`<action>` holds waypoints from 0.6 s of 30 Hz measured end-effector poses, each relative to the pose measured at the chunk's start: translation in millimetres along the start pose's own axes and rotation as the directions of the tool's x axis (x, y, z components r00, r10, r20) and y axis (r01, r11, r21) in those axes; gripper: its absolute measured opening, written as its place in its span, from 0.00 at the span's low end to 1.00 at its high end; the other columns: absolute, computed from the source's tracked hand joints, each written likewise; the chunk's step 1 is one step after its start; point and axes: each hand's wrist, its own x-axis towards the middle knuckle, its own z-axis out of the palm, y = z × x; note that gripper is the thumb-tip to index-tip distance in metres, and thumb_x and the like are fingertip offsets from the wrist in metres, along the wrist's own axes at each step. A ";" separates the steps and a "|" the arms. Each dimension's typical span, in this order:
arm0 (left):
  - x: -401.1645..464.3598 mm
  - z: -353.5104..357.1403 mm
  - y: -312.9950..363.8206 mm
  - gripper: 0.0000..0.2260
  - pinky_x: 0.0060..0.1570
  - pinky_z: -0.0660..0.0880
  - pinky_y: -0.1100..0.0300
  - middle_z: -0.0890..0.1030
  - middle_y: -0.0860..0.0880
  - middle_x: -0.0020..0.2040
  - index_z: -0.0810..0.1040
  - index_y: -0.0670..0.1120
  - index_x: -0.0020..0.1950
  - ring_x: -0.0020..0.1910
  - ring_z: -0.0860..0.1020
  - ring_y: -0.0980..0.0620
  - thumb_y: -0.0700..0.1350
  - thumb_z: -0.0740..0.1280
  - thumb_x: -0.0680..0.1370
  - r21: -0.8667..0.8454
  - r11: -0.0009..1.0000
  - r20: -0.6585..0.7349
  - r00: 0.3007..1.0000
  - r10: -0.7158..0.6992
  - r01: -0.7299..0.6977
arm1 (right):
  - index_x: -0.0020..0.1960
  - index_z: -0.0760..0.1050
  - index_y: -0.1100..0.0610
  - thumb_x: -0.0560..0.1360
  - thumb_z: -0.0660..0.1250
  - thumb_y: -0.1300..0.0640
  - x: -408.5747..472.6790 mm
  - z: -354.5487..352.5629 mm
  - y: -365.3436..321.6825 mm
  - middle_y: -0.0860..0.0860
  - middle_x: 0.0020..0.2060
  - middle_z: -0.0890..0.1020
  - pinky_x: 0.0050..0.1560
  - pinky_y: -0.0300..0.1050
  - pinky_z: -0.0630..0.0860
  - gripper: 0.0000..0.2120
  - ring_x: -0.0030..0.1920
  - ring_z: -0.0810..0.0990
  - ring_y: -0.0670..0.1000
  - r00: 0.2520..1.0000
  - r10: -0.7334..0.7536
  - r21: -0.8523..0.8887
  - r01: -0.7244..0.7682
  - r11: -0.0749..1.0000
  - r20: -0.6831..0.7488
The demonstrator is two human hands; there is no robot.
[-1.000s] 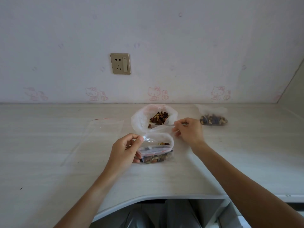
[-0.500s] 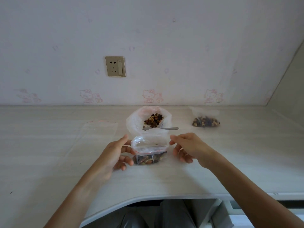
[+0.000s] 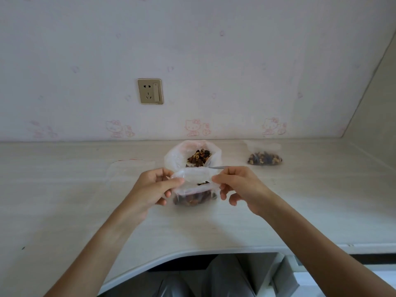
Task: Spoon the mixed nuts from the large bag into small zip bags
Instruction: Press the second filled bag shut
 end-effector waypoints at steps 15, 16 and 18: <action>1.4 16.5 32.0 0.10 0.36 0.84 0.49 0.83 0.46 0.39 0.81 0.41 0.45 0.32 0.83 0.51 0.47 0.66 0.79 0.568 0.822 -0.042 0.995 0.089 -0.050 | 0.40 0.72 0.63 0.76 0.65 0.64 -3.0 -2.0 -21.5 0.56 0.30 0.79 0.25 0.45 0.78 0.07 0.29 0.85 0.58 0.996 0.016 -0.264 -0.038 0.964 -0.086; 0.5 15.6 30.3 0.10 0.36 0.85 0.49 0.83 0.45 0.41 0.82 0.40 0.48 0.32 0.83 0.52 0.47 0.69 0.80 0.391 0.920 0.011 1.000 -0.017 0.012 | 0.44 0.75 0.64 0.77 0.65 0.63 -3.2 -5.9 -18.4 0.56 0.31 0.81 0.28 0.46 0.79 0.05 0.32 0.85 0.59 0.997 0.070 -0.149 -0.073 0.986 -0.021; 0.4 10.9 27.5 0.14 0.39 0.84 0.50 0.84 0.42 0.45 0.85 0.41 0.53 0.38 0.84 0.51 0.52 0.72 0.80 0.095 0.986 0.158 0.976 -0.147 0.134 | 0.53 0.78 0.64 0.79 0.67 0.59 -2.2 -12.1 -10.9 0.57 0.35 0.82 0.30 0.47 0.80 0.08 0.35 0.85 0.59 0.989 0.116 0.100 -0.124 0.987 0.088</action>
